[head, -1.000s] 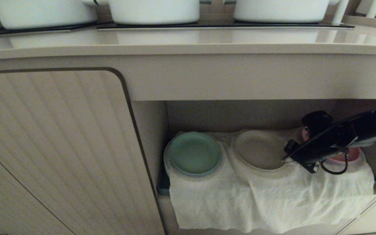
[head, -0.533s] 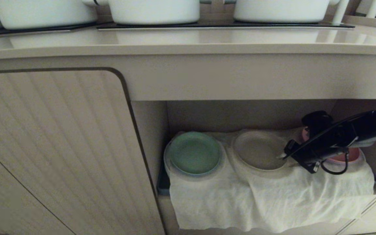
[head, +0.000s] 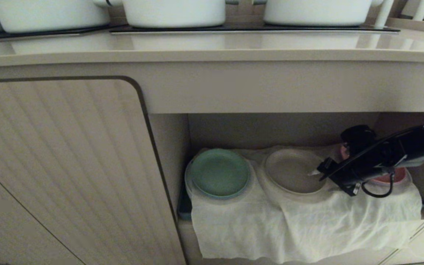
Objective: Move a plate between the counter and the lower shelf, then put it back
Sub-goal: Put the plate in the cupboard
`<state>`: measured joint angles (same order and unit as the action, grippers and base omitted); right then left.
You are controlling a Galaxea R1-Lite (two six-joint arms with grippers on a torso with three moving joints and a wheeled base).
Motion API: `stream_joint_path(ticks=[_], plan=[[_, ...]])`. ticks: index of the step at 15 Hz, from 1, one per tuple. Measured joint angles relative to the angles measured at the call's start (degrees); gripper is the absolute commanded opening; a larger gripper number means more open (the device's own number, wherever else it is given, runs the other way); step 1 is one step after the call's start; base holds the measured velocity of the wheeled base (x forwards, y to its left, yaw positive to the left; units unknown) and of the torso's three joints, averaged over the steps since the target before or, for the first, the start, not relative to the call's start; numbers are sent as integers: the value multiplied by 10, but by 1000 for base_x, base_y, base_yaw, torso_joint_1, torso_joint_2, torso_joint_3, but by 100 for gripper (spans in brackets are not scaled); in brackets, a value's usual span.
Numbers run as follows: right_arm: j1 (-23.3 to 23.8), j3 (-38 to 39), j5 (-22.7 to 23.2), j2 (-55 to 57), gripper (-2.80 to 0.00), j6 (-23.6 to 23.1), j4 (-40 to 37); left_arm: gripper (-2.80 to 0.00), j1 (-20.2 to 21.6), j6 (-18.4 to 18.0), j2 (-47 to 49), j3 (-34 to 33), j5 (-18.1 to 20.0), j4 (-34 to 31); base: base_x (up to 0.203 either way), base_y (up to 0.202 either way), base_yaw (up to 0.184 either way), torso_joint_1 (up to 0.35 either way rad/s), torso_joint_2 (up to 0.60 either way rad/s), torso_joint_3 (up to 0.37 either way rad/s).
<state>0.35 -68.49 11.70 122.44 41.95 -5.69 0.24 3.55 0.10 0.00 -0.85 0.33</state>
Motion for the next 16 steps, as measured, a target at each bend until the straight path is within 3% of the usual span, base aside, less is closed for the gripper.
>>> stream_joint_path(ticks=[4, 16], plan=[[0, 43, 1, -17, 0, -54, -2, -280, 0, 0, 0, 0, 0, 0, 0, 0, 0, 0, 0, 0], [3, 35, -1, -18, 0, -54, 4, -280, 0, 0, 0, 0, 0, 0, 0, 0, 0, 0, 0, 0]])
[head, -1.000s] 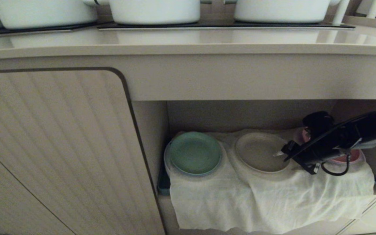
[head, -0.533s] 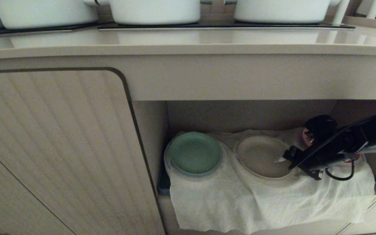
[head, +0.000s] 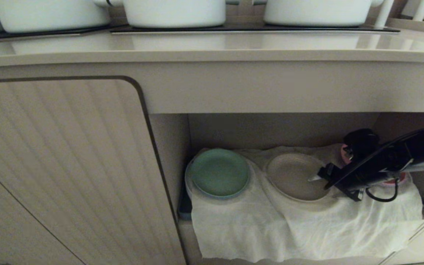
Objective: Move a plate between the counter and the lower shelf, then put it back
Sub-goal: Put the plate in the cupboard
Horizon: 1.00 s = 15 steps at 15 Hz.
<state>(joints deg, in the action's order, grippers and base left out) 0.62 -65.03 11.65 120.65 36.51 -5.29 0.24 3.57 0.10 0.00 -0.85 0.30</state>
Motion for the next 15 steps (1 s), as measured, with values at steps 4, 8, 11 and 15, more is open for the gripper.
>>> stream_joint_path(ticks=[4, 8, 11, 15], plan=[[0, -11, -2, 8, 0, 9, 6, -280, 0, 0, 0, 0, 0, 0, 0, 0, 0, 0, 0, 0], [1, -15, -3, 11, 0, 24, 28, -280, 0, 0, 0, 0, 0, 0, 0, 0, 0, 0, 0, 0], [1, -18, -3, 12, 0, 28, 28, -280, 0, 0, 0, 0, 0, 0, 0, 0, 0, 0, 0, 0], [4, -14, 0, 7, 0, 28, 26, -280, 0, 0, 0, 0, 0, 0, 0, 0, 0, 0, 0, 0]])
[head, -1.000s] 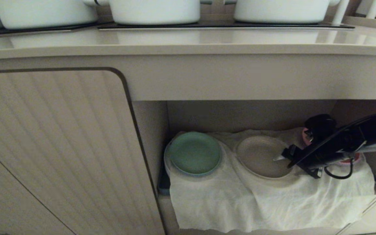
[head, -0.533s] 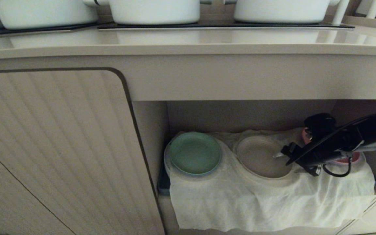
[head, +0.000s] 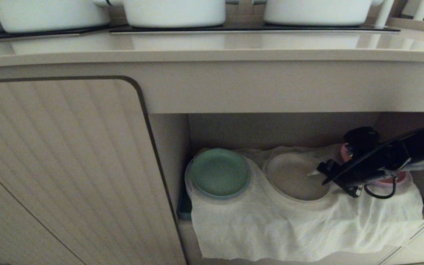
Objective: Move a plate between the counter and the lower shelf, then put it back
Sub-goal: Put the plate in the cupboard
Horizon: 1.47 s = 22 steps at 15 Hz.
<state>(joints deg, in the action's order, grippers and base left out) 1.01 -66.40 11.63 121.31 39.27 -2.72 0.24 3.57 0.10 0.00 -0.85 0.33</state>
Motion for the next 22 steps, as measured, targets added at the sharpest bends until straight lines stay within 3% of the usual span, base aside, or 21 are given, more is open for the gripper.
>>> stream_joint_path(ticks=[10, 22], plan=[[5, 52, 1, -45, 0, -54, -23, -280, 0, 0, 0, 0, 0, 0, 0, 0, 0, 0, 0, 0], [6, 46, 0, -57, 0, -62, -28, -280, 0, 0, 0, 0, 0, 0, 0, 0, 0, 0, 0, 0]])
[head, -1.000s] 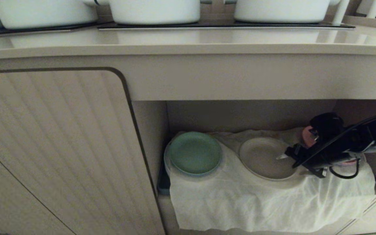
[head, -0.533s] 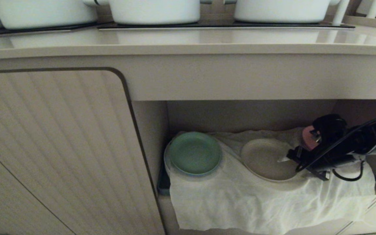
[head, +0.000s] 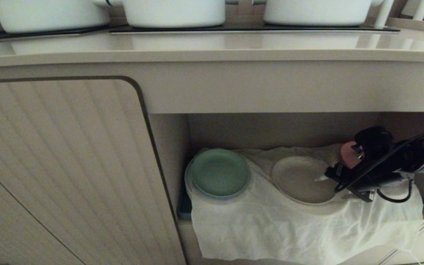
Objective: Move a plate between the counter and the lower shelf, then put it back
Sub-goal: Put the plate in the cupboard
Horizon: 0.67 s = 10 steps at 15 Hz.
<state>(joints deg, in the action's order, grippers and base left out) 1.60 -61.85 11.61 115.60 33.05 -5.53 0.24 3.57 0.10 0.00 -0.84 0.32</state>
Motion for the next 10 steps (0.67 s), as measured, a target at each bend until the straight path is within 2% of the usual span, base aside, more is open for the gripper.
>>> stream_joint_path(ticks=[10], plan=[[0, -27, 1, -5, 0, 0, -9, -280, 0, 0, 0, 0, 0, 0, 0, 0, 0, 0, 0, 0]])
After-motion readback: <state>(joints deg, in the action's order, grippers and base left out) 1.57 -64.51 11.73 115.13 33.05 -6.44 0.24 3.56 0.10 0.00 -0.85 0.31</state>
